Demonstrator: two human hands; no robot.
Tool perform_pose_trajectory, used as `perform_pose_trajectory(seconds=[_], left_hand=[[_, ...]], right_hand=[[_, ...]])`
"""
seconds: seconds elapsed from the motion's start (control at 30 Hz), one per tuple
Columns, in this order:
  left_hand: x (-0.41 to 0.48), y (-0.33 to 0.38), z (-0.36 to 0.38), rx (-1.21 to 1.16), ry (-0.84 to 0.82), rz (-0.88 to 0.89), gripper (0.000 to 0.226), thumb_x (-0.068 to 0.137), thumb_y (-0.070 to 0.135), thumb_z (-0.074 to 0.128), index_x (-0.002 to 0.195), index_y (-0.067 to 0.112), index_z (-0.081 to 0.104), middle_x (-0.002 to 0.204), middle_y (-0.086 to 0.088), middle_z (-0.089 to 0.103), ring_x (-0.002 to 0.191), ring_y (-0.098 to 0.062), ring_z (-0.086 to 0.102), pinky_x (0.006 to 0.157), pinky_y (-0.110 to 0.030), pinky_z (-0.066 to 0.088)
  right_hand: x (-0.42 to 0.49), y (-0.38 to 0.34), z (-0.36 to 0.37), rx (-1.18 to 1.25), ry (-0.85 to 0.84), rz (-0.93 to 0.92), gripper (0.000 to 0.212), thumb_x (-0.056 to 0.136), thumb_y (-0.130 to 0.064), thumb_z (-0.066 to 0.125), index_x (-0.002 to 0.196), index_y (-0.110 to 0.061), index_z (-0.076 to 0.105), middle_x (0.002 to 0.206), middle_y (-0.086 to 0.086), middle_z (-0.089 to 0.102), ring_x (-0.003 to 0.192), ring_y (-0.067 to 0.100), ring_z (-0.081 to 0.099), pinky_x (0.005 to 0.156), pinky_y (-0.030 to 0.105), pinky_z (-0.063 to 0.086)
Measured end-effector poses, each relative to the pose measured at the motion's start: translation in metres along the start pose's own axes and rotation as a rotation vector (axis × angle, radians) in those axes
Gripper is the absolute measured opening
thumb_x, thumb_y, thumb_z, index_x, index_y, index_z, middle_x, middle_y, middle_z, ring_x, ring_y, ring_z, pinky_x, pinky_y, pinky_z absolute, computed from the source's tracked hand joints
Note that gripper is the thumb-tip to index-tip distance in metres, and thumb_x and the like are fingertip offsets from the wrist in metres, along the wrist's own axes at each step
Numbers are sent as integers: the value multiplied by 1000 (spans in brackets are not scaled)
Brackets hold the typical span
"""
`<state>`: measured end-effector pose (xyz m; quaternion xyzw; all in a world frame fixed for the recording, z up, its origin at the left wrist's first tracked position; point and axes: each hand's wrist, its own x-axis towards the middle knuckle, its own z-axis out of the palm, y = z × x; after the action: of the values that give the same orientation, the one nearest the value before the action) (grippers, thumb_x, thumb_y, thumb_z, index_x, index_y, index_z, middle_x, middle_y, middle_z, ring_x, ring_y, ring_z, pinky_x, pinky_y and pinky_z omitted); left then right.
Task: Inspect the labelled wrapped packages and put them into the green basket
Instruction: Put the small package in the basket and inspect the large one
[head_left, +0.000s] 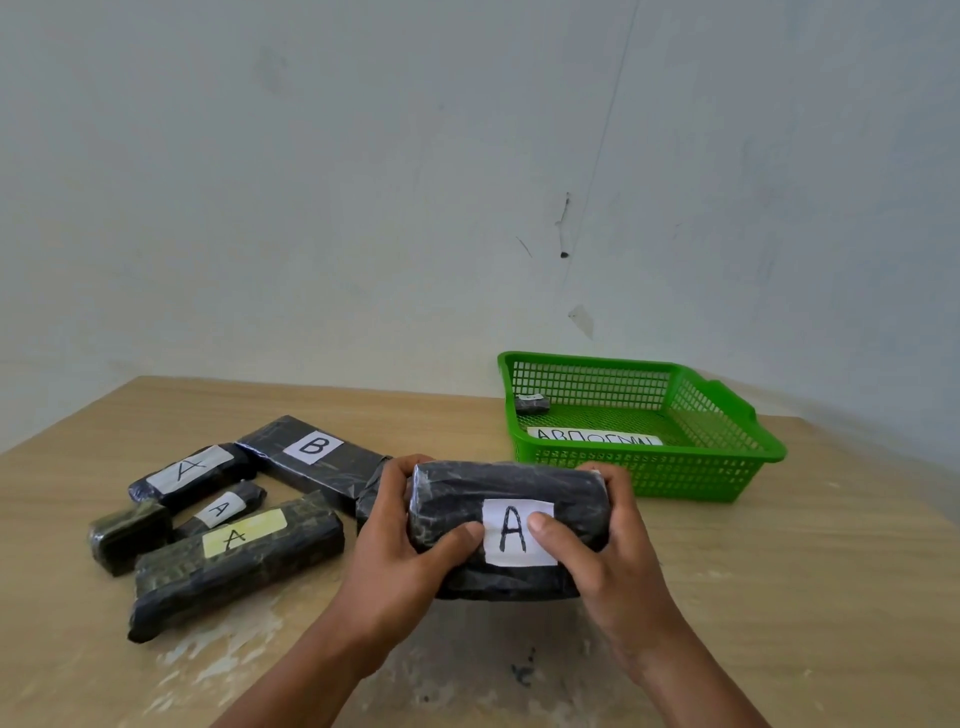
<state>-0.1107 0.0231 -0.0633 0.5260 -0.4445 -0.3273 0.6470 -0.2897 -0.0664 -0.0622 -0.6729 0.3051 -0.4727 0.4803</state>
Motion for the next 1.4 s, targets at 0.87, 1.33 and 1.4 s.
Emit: perform_pose_trajectory(seconds=[0.87,1.33,1.4], left_hand=[[-2,10,1,-113,95,-84,23,93,11,71,105,17,54,93,-12,77,88,-30,78,72,-42,64],[3,10,-3,-197,120,-48,35,83,33,72,107,14,56,97,-16,77,88,-33,77,72,-44,63],[4,11,-3,-246,129,-51,36,86,32,70,116,20,53,93,-9,78,82,-27,78,67,-41,63]], right_hand=[[1,5,5,254,-87,37,30,82,-46,64,102,-26,53,102,20,58,95,28,59,87,47,47],[-2,1,-7,407,-167,-16,26,88,-14,59,114,-8,59,105,12,71,96,27,70,79,36,59],[0,0,-11,471,-202,-8,38,85,-8,57,122,-12,65,115,13,72,106,28,69,87,37,59]])
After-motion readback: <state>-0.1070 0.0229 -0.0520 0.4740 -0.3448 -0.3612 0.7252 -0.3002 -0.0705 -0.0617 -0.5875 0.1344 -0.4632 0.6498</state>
